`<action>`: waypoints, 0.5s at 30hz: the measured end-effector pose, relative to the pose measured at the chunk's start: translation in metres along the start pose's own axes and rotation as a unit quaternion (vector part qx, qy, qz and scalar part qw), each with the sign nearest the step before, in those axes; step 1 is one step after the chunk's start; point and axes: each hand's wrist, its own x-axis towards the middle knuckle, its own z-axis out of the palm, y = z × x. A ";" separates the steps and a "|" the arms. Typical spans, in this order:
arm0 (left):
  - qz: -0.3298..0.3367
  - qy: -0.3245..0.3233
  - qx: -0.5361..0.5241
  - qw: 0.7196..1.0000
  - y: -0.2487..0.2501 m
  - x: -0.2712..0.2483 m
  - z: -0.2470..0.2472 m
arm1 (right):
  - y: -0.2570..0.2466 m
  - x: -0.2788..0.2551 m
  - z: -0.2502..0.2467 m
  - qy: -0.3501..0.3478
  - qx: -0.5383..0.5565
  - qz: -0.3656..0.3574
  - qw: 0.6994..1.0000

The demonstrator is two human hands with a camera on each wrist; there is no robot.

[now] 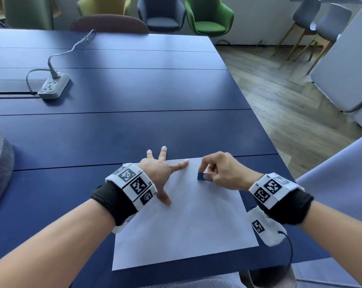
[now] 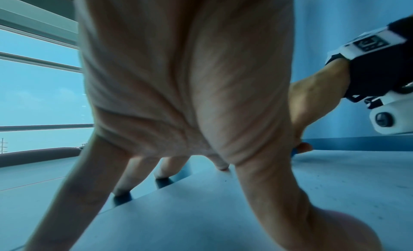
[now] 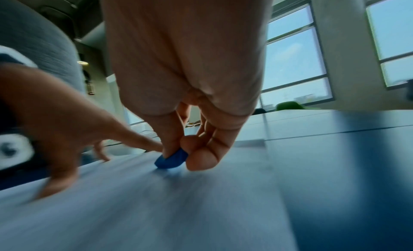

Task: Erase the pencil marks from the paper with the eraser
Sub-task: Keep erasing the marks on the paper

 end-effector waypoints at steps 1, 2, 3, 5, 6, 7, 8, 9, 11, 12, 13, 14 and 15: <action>-0.002 -0.001 0.000 1.000 0.000 0.000 0.000 | -0.003 -0.004 0.003 -0.025 -0.004 -0.008 1.000; -0.004 -0.002 0.000 1.000 0.000 0.000 0.000 | -0.006 -0.006 0.005 -0.046 -0.010 -0.014 0.999; -0.005 -0.002 -0.001 1.000 0.000 0.000 0.000 | -0.007 -0.005 0.004 -0.049 -0.016 -0.015 0.999; -0.006 -0.001 0.002 1.000 0.000 0.001 0.001 | -0.004 0.002 -0.001 -0.007 -0.015 -0.001 1.000; -0.005 -0.001 0.002 1.000 -0.001 0.002 0.001 | -0.002 0.005 -0.003 0.020 -0.007 0.009 1.000; -0.005 -0.001 0.002 1.000 -0.001 0.003 0.002 | -0.001 0.004 -0.003 0.034 0.001 0.016 0.999; -0.003 -0.001 0.003 1.000 -0.001 0.003 0.002 | -0.001 0.001 -0.001 0.031 0.010 0.017 0.999; -0.003 0.000 0.004 1.000 -0.002 0.004 0.002 | -0.001 -0.004 0.002 0.008 0.015 0.011 1.000; -0.004 0.001 0.004 1.000 -0.002 0.004 0.003 | -0.005 -0.014 0.007 -0.070 0.010 0.003 0.997; -0.005 0.000 0.003 1.000 -0.002 0.004 0.003 | -0.007 -0.014 0.008 -0.090 -0.002 0.002 0.996; -0.006 -0.001 0.003 1.000 -0.002 0.004 0.003 | -0.007 -0.012 0.007 -0.081 -0.011 0.002 0.997; -0.006 -0.001 0.005 1.000 -0.002 0.005 0.003 | -0.006 -0.008 0.007 -0.046 -0.014 0.003 0.999; -0.006 0.000 0.005 1.000 -0.002 0.005 0.003 | -0.006 -0.005 0.007 -0.005 -0.012 0.007 1.000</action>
